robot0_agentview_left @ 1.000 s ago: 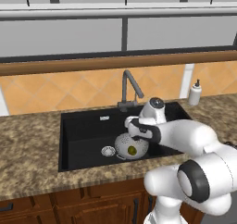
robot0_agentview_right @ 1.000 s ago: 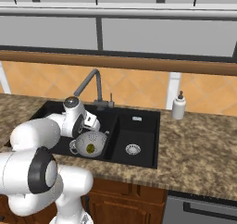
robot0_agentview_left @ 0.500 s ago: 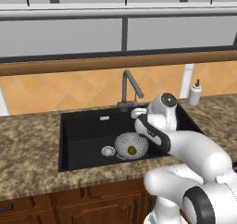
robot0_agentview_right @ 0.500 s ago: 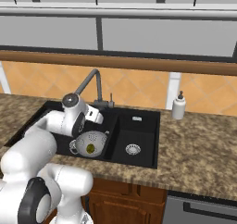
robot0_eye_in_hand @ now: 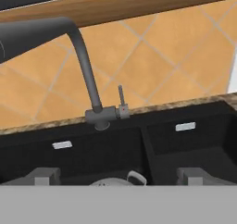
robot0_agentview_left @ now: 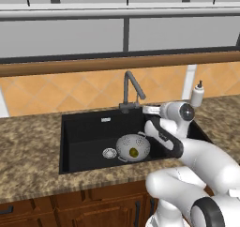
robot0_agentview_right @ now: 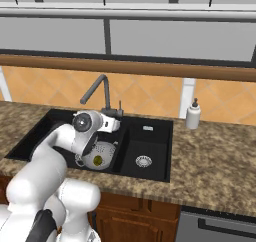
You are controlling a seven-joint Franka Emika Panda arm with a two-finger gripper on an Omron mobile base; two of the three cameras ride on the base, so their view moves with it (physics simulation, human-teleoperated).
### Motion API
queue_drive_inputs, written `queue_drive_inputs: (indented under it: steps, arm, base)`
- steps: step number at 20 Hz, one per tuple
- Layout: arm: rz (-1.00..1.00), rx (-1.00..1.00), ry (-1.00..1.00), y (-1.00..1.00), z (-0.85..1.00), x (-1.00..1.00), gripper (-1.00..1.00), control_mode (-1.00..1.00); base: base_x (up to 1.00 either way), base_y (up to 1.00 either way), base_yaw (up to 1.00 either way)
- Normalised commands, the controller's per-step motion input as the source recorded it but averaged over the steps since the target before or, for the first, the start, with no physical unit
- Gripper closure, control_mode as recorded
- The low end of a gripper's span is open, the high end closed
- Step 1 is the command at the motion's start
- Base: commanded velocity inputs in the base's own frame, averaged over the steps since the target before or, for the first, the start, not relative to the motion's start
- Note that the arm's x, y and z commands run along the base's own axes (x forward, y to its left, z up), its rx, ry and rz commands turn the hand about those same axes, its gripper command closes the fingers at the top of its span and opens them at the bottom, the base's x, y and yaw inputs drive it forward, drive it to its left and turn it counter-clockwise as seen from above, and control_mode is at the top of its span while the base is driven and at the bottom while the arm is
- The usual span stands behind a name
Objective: Put the colander in the sink, put the kiwi in the colander, and turn on the sink faucet and pour water over the colander.
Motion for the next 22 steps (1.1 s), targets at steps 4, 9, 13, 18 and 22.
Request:
queue_drive_inputs:
  steps: [4,9,13,18,22]
  arm:
    - [0.00,0.00,-0.27,-0.13,0.05,0.00,-1.00,-1.00]
    - [0.00,0.00,-0.09,-0.06,0.05,0.33,-1.00,-1.00]
    - [0.00,0.00,-0.01,0.00,0.00,0.67,-1.00,-1.00]
    - [0.00,0.01,0.00,-0.10,0.00,0.67,-1.00,-1.00]
    - [0.00,0.00,-0.02,-0.07,0.00,0.56,-1.00,-1.00]
  base:
    - [0.00,0.00,0.00]
    - [0.00,0.00,0.00]
    - [0.00,0.00,0.00]
    - [0.00,0.00,0.00]
    - [0.00,0.00,0.00]
